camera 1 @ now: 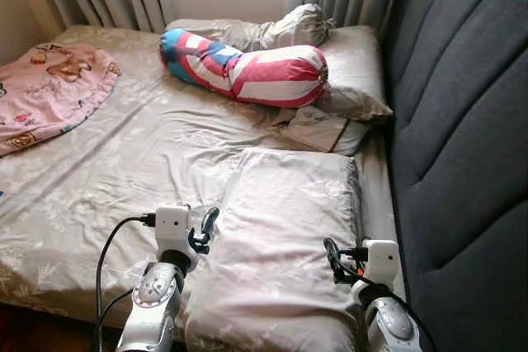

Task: Clean up the room

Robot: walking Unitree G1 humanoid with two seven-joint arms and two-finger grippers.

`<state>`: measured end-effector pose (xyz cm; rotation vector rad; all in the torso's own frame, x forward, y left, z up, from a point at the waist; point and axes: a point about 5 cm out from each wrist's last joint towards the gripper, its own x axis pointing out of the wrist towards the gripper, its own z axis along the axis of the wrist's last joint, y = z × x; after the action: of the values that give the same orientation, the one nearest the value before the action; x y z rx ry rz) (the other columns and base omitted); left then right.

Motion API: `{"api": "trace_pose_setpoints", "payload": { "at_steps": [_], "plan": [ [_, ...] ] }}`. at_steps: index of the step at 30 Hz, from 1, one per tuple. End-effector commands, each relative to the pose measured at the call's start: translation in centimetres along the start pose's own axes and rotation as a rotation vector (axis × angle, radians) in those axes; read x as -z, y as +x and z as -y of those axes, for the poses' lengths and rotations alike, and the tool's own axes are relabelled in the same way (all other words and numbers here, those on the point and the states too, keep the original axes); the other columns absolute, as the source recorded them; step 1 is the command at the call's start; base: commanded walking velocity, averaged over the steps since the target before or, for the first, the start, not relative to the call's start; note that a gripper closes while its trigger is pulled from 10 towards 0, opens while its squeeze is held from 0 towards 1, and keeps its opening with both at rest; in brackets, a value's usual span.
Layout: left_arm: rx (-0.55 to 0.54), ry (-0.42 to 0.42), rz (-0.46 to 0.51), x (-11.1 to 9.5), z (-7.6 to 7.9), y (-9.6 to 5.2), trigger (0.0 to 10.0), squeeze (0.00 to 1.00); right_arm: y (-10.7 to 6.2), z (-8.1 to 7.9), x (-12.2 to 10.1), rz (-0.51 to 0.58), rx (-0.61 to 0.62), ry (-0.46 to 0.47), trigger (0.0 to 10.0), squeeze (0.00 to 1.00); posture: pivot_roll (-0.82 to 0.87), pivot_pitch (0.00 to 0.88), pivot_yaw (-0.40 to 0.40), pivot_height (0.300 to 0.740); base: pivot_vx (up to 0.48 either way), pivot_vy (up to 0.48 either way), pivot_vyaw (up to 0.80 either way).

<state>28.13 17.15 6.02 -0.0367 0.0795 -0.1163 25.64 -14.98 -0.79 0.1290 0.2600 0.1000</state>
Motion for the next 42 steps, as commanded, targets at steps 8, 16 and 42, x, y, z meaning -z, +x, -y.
{"api": "trace_pose_setpoints", "payload": {
  "at_steps": [8, 16, 42],
  "plan": [
    [0.02, -0.009, -0.004, -0.01, 0.42, 0.08, 10.0, 0.0, -0.28, 0.59, 0.33, -0.021, 0.016, -0.007, 10.0, 0.0, -0.12, 0.054, -0.029, 0.74, 0.0, 0.0, 0.0],
    [0.019, -0.008, 0.016, -0.38, 0.44, 0.27, 10.0, 0.0, -0.28, 0.62, 0.15, -0.002, 0.022, -0.005, 10.0, 0.0, -0.12, 0.054, -0.029, 0.74, 0.0, 0.0, 0.0],
    [-0.005, 0.012, 0.029, -0.64, -0.12, 0.24, 10.0, 0.0, 0.08, 0.25, -0.25, -0.002, 0.031, -0.008, 10.0, 0.0, -0.12, 0.053, -0.02, 0.685, 0.0, 0.0, 0.0]
  ]
}}
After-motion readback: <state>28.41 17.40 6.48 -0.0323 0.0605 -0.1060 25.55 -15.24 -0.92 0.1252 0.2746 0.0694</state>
